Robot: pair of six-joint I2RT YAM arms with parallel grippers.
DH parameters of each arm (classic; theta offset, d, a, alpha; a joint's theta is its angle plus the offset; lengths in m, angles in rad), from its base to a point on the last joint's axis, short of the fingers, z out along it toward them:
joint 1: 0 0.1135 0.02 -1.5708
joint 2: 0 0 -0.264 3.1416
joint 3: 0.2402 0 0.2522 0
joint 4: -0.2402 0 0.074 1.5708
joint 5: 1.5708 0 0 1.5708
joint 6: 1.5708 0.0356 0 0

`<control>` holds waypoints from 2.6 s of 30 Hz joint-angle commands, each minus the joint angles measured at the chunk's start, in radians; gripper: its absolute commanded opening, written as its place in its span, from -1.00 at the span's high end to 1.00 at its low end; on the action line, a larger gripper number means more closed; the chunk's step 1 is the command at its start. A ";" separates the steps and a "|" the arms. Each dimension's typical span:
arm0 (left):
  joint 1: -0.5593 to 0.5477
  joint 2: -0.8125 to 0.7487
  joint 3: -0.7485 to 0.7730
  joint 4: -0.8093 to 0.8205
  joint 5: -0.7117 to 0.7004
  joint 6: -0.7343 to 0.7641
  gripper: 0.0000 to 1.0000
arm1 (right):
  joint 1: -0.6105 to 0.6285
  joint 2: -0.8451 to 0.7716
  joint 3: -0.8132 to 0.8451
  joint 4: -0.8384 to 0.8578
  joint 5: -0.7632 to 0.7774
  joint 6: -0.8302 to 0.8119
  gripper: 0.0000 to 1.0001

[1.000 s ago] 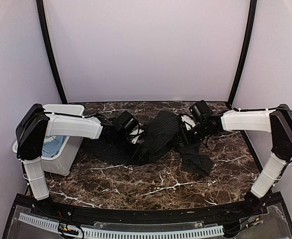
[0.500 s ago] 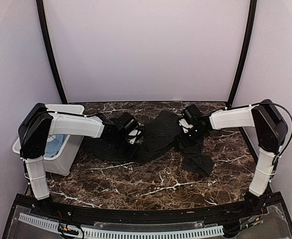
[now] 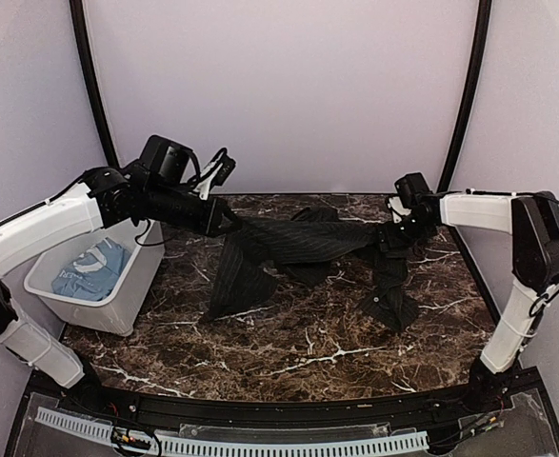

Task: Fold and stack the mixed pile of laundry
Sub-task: Adjust the crumpled shirt at the center of the board.

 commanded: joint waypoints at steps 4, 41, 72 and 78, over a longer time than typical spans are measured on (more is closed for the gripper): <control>0.124 -0.044 -0.003 -0.056 0.096 -0.089 1.00 | -0.021 -0.137 0.016 -0.011 -0.031 -0.022 -0.70; 0.059 0.124 0.054 0.012 0.251 0.074 -0.54 | -0.128 -0.182 -0.074 0.092 -0.275 0.101 -0.73; 0.157 1.011 0.756 -0.060 0.139 -0.002 0.16 | -0.180 0.215 0.140 0.079 -0.352 0.097 -0.35; 0.163 0.928 0.748 -0.085 0.107 0.011 0.99 | -0.180 0.185 0.212 0.027 -0.400 0.075 1.00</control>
